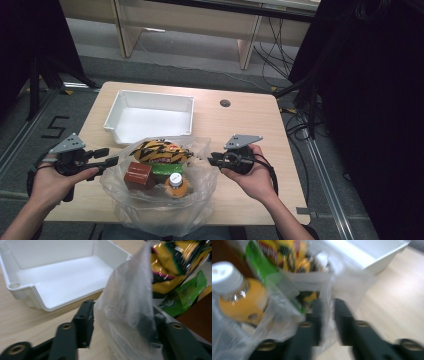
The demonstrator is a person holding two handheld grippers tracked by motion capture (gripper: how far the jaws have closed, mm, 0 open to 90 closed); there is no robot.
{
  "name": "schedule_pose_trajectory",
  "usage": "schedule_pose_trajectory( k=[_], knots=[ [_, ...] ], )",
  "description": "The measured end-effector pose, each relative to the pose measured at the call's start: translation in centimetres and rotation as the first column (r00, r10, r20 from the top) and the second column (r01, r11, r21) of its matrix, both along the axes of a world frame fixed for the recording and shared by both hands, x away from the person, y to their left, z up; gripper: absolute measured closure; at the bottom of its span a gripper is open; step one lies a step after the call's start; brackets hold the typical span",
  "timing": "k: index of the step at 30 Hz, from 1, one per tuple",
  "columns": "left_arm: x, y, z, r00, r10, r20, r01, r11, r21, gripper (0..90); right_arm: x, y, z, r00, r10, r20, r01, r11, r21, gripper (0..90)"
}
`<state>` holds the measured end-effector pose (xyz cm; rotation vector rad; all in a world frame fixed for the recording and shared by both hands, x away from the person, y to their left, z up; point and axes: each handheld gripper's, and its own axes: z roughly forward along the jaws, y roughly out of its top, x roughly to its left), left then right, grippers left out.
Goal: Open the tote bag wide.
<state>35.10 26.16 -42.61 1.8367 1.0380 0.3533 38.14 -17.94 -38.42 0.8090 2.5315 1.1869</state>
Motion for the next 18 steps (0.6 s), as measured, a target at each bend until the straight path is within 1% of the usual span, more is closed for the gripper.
schedule_pose_trajectory(
  k=[1, 2, 3, 4, 5, 6, 7, 8, 9, 10, 11, 12, 13, 14, 15, 16, 17, 18],
  knots=[
    [0.3, -0.1, -0.4, 0.9998, -0.004, -0.02, 0.004, 1.0, 0.006, 54.9, 0.0, 0.1, -0.5, 0.9998, 0.005, -0.017, -0.005, 1.0, -0.009, 87.3],
    [0.6, -0.3, -0.9, 0.9993, 0.002, -0.038, -0.001, 0.9999, 0.016, 59.9, 0.2, 0.2, -0.9, 0.9992, 0.005, -0.04, -0.005, 1.0, -0.017, 90.0],
    [0.9, -0.5, -1.4, 0.9988, 0.006, -0.048, -0.005, 0.9997, 0.022, 63.3, 0.4, 0.3, -1.4, 0.9978, -0.002, -0.066, -0.001, 0.999, -0.036, 90.0],
    [1.4, -0.7, -2.0, 0.997, 0.005, -0.077, -0.002, 0.999, 0.045, 65.6, 0.6, 0.5, -2.2, 0.9985, -0.007, -0.054, 0.006, 1.0, -0.023, 90.0],
    [1.7, -0.8, -2.5, 0.9954, 0.006, -0.095, 0.0, 0.9981, 0.061, 68.3, 1.0, 0.6, -2.8, 0.9961, -0.007, -0.087, 0.001, 0.998, -0.067, 90.0],
    [2.2, -1.0, -3.2, 0.9921, -0.008, -0.125, 0.021, 0.9944, 0.103, 69.6, 1.2, 0.8, -3.5, 0.9947, -0.018, -0.101, 0.01, 0.997, -0.073, 90.0],
    [2.4, -1.3, -3.7, 0.9905, -0.001, -0.138, 0.013, 0.9958, 0.09, 70.8, 1.6, 1.0, -4.4, 0.9923, -0.021, -0.122, 0.008, 0.994, -0.107, 90.0],
    [2.8, -1.5, -4.3, 0.9864, -0.012, -0.164, 0.034, 0.9908, 0.131, 71.4, 1.8, 1.1, -4.9, 0.9928, -0.013, -0.119, -0.003, 0.99, -0.139, 90.0],
    [3.1, -1.8, -5.1, 0.9827, -0.013, -0.185, 0.041, 0.9876, 0.151, 71.6, 2.0, 1.3, -5.5, 0.9898, -0.026, -0.14, 0.004, 0.988, -0.155, 90.0],
    [3.4, -2.0, -5.7, 0.9794, -0.018, -0.201, 0.053, 0.9839, 0.17, 72.0, 2.4, 1.3, -6.3, 0.9871, -0.016, -0.159, -0.011, 0.985, -0.171, 90.0],
    [3.6, -2.3, -6.3, 0.9757, -0.013, -0.219, 0.051, 0.9843, 0.169, 72.0, 2.5, 1.4, -6.8, 0.9838, -0.03, -0.176, -0.001, 0.984, -0.177, 90.0],
    [3.8, -2.3, -6.6, 0.9736, -0.015, -0.228, 0.057, 0.9823, 0.179, 72.0, 2.7, 1.3, -7.3, 0.983, -0.032, -0.181, -0.003, 0.982, -0.189, 90.0],
    [3.9, -2.5, -7.0, 0.9716, -0.014, -0.236, 0.06, 0.9808, 0.186, 71.9, 2.8, 1.3, -7.4, 0.9807, -0.037, -0.192, -0.005, 0.977, -0.212, 90.0],
    [4.0, -2.8, -7.3, 0.9698, -0.004, -0.244, 0.051, 0.9808, 0.188, 71.7, 3.0, 1.2, -7.7, 0.9787, -0.038, -0.202, -0.008, 0.975, -0.222, 90.0],
    [4.2, -2.8, -7.5, 0.9706, -0.006, -0.241, 0.053, 0.9805, 0.189, 71.3, 3.1, 1.1, -8.0, 0.9782, -0.043, -0.203, -0.005, 0.974, -0.229, 90.0],
    [4.2, -2.9, -7.5, 0.9715, -0.012, -0.237, 0.058, 0.9805, 0.188, 71.0, 3.1, 1.0, -8.1, 0.9748, -0.052, -0.217, 0.002, 0.974, -0.228, 90.0],
    [4.3, -2.9, -7.6, 0.9711, -0.006, -0.239, 0.052, 0.9814, 0.185, 70.8, 3.2, 0.8, -8.1, 0.9755, -0.051, -0.214, 0.001, 0.974, -0.227, 90.0],
    [4.3, -3.0, -7.7, 0.9738, -0.002, -0.228, 0.043, 0.9834, 0.176, 70.6, 3.3, 0.7, -8.1, 0.9758, -0.057, -0.211, 0.008, 0.974, -0.225, 90.0]
  ],
)
